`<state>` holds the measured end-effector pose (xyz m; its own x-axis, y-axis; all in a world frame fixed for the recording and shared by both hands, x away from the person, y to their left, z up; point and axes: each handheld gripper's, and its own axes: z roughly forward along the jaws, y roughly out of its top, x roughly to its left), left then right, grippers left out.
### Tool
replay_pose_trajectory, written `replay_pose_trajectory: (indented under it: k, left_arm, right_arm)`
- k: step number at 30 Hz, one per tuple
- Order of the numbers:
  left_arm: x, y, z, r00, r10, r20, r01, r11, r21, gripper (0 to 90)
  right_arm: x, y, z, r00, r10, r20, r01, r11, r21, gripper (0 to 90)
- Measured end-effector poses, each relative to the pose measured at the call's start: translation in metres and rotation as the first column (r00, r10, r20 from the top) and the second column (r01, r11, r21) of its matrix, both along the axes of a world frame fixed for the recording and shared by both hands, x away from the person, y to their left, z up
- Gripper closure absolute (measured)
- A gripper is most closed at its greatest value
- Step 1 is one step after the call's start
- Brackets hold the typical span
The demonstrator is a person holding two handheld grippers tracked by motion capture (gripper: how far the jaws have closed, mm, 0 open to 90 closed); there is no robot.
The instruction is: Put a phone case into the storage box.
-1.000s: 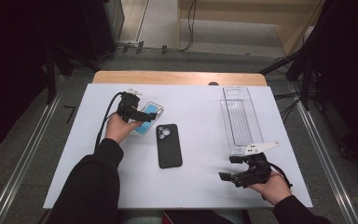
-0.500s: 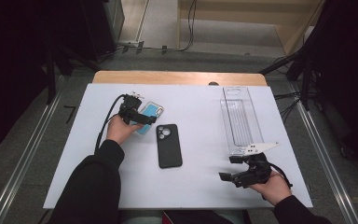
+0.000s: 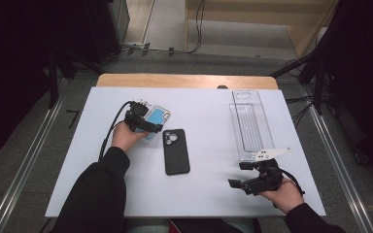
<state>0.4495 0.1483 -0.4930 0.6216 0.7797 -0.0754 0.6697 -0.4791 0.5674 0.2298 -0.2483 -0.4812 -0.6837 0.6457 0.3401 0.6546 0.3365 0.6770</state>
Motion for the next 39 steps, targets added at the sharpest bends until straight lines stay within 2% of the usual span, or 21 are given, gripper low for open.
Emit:
replay_pose_trajectory:
  k: [4,10,13,20,21,33,34,39]
  left_arm:
    - [-0.001,0.002,-0.002,1.0000,0.000,0.009,0.000,1.0000,-0.007,2.9]
    - [-0.003,-0.002,-0.004,0.9995,0.001,0.031,-0.001,0.9997,0.026,2.9]
    - [-0.006,-0.005,-0.005,0.9977,-0.016,0.066,0.010,0.9965,0.083,6.7]
    - [-0.009,-0.004,-0.006,0.9963,0.001,0.086,-0.007,0.9970,0.077,9.4]
    - [-0.009,-0.003,-0.004,0.9959,0.010,0.090,-0.016,0.9975,0.069,16.2]
    - [-0.009,-0.003,-0.003,0.9964,0.012,0.084,-0.018,0.9975,0.068,17.3]
    - [-0.009,-0.003,-0.002,0.9966,0.011,0.081,-0.017,0.9967,0.079,17.2]
    - [-0.009,0.002,0.006,0.9973,-0.002,0.074,-0.004,0.9968,0.080,17.3]
  right_arm:
    - [0.000,0.000,0.000,1.0000,0.001,0.000,-0.001,1.000,-0.001,13.1]
    - [0.000,0.000,0.000,1.0000,0.000,0.000,0.000,1.000,-0.005,13.1]
    - [0.000,0.000,0.000,1.0000,-0.001,0.008,0.001,1.000,-0.007,13.1]
    - [-0.001,0.000,0.001,1.0000,-0.005,0.005,0.005,1.000,-0.002,13.1]
    - [-0.001,0.000,0.001,1.0000,-0.005,0.004,0.005,1.000,-0.003,13.1]
    - [-0.001,0.000,0.001,1.0000,-0.003,0.004,0.003,1.000,-0.002,13.1]
    - [-0.001,0.000,0.001,1.0000,-0.002,0.005,0.002,1.000,-0.002,13.1]
    - [-0.002,0.001,0.002,0.9999,0.003,0.011,-0.003,1.000,0.006,13.1]
